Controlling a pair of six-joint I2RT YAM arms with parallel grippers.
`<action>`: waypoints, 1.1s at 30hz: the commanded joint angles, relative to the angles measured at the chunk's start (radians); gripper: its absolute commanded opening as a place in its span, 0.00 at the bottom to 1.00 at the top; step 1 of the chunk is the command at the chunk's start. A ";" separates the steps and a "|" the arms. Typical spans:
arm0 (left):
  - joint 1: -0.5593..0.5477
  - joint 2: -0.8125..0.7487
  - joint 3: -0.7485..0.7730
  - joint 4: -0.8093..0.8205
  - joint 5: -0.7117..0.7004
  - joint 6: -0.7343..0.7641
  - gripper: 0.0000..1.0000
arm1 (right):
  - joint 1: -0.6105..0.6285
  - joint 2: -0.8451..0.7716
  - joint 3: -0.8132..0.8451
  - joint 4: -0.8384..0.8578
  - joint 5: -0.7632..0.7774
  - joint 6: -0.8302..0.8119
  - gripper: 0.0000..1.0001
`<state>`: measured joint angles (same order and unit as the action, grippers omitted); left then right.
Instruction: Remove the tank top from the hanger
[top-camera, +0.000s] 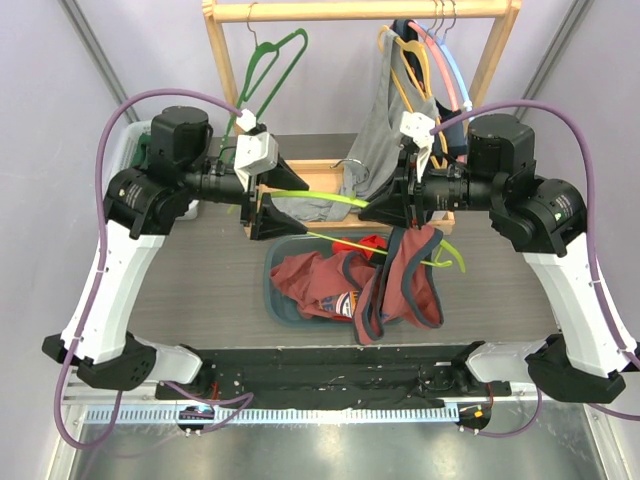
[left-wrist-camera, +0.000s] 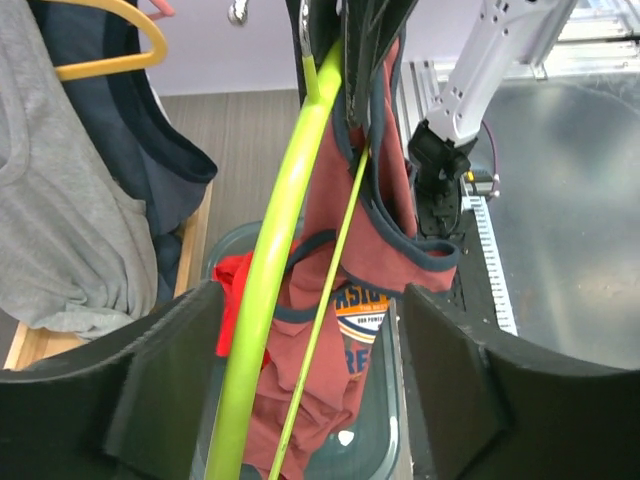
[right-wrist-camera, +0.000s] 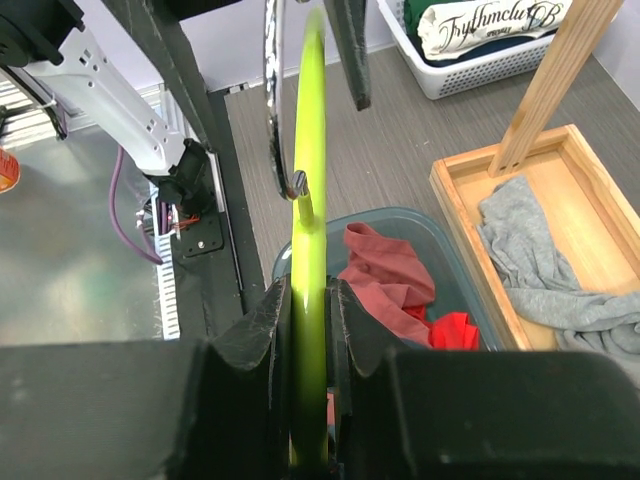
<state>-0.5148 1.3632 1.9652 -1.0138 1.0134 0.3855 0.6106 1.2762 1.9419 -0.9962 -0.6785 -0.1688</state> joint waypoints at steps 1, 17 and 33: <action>-0.016 0.011 0.047 -0.077 0.016 0.032 0.79 | 0.018 -0.005 0.051 0.054 0.005 -0.031 0.01; -0.030 0.014 0.055 -0.068 -0.050 0.064 0.17 | 0.055 0.046 0.100 0.057 0.065 -0.064 0.01; -0.028 -0.022 0.058 -0.023 -0.191 0.137 0.00 | 0.057 0.000 0.020 0.195 0.171 0.006 0.42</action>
<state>-0.5411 1.3746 1.9968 -1.0855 0.9234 0.4927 0.6682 1.3170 1.9903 -0.9825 -0.6239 -0.2192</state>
